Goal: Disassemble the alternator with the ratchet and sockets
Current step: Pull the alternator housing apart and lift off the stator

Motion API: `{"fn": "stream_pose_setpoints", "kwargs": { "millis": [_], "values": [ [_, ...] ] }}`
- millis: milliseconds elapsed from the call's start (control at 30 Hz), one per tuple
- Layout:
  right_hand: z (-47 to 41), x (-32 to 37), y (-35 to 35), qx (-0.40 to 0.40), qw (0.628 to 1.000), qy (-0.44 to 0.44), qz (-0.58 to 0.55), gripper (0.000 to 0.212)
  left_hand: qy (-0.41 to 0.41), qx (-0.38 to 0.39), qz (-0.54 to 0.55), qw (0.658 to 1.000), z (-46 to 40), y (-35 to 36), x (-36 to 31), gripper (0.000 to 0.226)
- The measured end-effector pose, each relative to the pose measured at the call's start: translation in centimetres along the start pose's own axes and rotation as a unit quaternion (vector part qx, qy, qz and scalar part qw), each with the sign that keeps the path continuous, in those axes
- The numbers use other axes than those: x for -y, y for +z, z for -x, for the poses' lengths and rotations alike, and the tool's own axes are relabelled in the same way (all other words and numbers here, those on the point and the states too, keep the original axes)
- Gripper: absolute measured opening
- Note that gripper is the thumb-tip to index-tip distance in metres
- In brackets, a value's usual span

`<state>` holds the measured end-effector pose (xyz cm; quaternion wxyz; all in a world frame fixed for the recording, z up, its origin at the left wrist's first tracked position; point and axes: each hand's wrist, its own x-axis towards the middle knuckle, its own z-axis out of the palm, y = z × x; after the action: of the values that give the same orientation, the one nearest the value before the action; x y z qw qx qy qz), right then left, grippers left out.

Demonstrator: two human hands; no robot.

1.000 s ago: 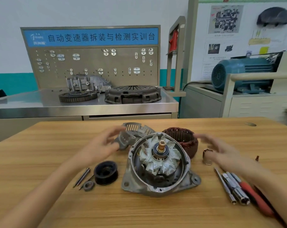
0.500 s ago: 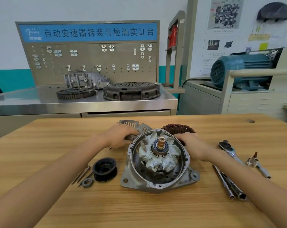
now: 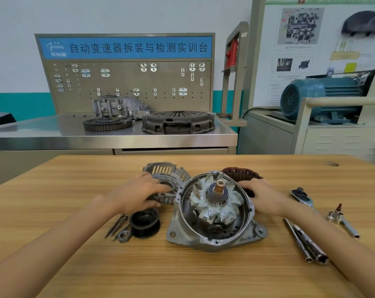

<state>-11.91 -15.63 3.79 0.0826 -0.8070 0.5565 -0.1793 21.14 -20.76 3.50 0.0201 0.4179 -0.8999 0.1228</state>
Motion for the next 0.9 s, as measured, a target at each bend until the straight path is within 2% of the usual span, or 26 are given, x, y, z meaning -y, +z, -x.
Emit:
{"fn": "stream_pose_setpoints", "kwargs": {
  "millis": [233, 400, 667, 733, 767, 800, 833, 867, 900],
  "values": [
    [0.5, 0.3, -0.4, 0.004, 1.000, 0.013, -0.014, 0.035, -0.005, 0.017, 0.057, 0.998, 0.0, -0.7, -1.0, 0.035],
    [-0.2, 0.4, -0.1, -0.005, 0.998, 0.024, 0.050, 0.033, -0.039, -0.007, 0.069, 0.997, -0.5, -0.8, -2.2, 0.025],
    [-1.5, -0.6, -0.1, -0.020, 0.989, 0.088, 0.115, 0.042, -0.075, -0.042, 0.074, 0.994, -1.2, -1.0, -3.7, 0.032],
    [-1.0, -0.5, -0.1, -0.040, 0.992, 0.089, 0.078, 0.044, -0.081, -0.057, 0.081, 0.992, -1.0, -0.8, -4.2, 0.036],
    [-0.8, -0.3, 0.0, -0.078, 0.993, 0.084, 0.028, 0.043, -0.077, -0.092, 0.111, 0.987, -0.7, -0.7, -4.3, 0.037],
    [-0.4, 0.1, 0.0, -0.128, 0.987, 0.083, -0.050, 0.041, -0.074, -0.137, 0.180, 0.971, -0.1, -0.5, -4.6, 0.037],
    [0.2, 0.7, 0.0, -0.165, 0.969, 0.093, -0.159, 0.040, -0.086, -0.186, 0.284, 0.937, 0.3, -0.6, -5.3, 0.035],
    [0.7, 1.5, 0.1, -0.175, 0.938, 0.110, -0.279, 0.040, -0.117, -0.218, 0.390, 0.887, 0.0, -0.7, -6.2, 0.034],
    [1.4, 2.3, 0.4, -0.157, 0.902, 0.122, -0.382, 0.043, -0.158, -0.207, 0.481, 0.837, -0.4, -0.9, -7.3, 0.036]
  ]
}}
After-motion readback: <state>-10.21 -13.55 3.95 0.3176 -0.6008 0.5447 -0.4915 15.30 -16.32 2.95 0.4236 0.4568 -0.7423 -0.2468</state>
